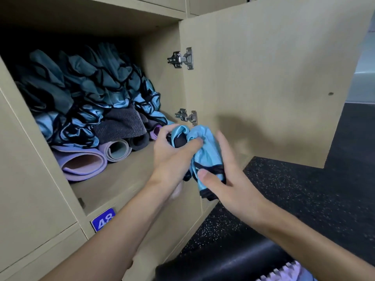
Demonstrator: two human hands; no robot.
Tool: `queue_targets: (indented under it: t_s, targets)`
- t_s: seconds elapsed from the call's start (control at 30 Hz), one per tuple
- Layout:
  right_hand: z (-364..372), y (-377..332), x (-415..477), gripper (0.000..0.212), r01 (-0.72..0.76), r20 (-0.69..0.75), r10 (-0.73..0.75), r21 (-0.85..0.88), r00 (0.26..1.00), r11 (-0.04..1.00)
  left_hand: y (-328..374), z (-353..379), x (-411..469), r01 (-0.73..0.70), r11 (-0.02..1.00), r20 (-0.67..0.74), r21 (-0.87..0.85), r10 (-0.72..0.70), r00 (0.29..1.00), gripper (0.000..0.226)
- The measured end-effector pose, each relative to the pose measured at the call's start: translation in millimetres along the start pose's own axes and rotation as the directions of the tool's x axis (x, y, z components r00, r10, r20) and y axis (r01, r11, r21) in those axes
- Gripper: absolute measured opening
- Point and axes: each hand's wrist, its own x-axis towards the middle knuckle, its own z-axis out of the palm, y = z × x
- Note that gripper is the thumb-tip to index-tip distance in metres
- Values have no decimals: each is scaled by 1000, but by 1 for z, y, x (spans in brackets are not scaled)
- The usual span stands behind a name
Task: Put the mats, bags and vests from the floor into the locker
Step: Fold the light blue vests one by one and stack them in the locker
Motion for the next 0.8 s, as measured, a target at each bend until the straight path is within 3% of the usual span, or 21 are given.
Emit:
queue_targets:
  t_s: [0.1,0.17,0.27,0.43,0.53,0.6,0.7,0.8]
  targets:
    - [25,3,29,84,104,51,-101,-61,994,993,6,-16,18,-4,996,-29,-94,1,1000,37]
    - [40,4,52,74,134,38,-131,-70,991,989,7,-27,31,24,990,-28,-135,-28,999,35]
    - [59,5,85,62,115,79,-118,39,990,993,10,-46,52,1,995,-72,-97,-8,997,34]
    - [79,18,157,79,90,98,-108,172,989,981,16,-78,79,42,989,-137,-140,-62,989,33]
    - [98,11,182,51,59,169,-119,326,978,944,22,-91,100,-17,994,-184,-107,-3,983,33]
    - [104,10,192,39,74,135,-144,423,980,903,24,-98,114,-56,997,-239,-52,42,970,33]
    - [117,2,225,52,125,105,-195,466,975,876,28,-108,137,-65,997,-328,-40,49,943,38]
    - [128,-2,256,51,129,93,-199,492,976,861,36,-113,162,-84,994,-382,-68,52,923,37]
